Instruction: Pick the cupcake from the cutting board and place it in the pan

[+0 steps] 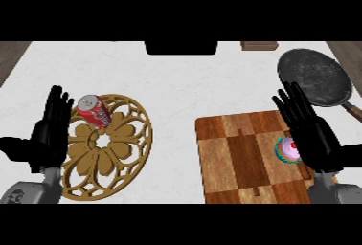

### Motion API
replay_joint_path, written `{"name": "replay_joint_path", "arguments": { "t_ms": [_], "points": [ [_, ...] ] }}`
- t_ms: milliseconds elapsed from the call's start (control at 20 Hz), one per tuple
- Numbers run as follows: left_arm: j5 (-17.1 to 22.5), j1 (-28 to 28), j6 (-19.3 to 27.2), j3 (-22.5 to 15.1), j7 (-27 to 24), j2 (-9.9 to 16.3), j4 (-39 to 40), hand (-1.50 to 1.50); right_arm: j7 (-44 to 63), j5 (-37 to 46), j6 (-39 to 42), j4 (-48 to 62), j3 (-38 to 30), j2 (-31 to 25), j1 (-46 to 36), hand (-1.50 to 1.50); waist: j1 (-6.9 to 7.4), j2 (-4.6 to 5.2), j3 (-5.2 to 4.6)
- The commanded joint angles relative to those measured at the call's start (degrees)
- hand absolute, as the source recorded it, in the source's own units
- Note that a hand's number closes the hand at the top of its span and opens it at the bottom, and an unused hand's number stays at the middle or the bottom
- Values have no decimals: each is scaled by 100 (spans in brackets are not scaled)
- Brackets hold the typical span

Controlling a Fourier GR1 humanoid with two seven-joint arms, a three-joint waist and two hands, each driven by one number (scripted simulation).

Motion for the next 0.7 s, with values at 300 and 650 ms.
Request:
{"name": "replay_joint_path", "arguments": {
  "t_ms": [300, 650],
  "points": [
    [-296, 62, -668, -961, -246, -226, -330, 0, 253, 853, 1491, 84, -799, -2570, -816, 150, -100, 154, 62],
    [-412, 360, -978, -1186, -524, -334, -273, 0, -1468, 377, 3352, 1220, -1805, -2997, 103, -150, 75, 157, 122]
  ]
}}
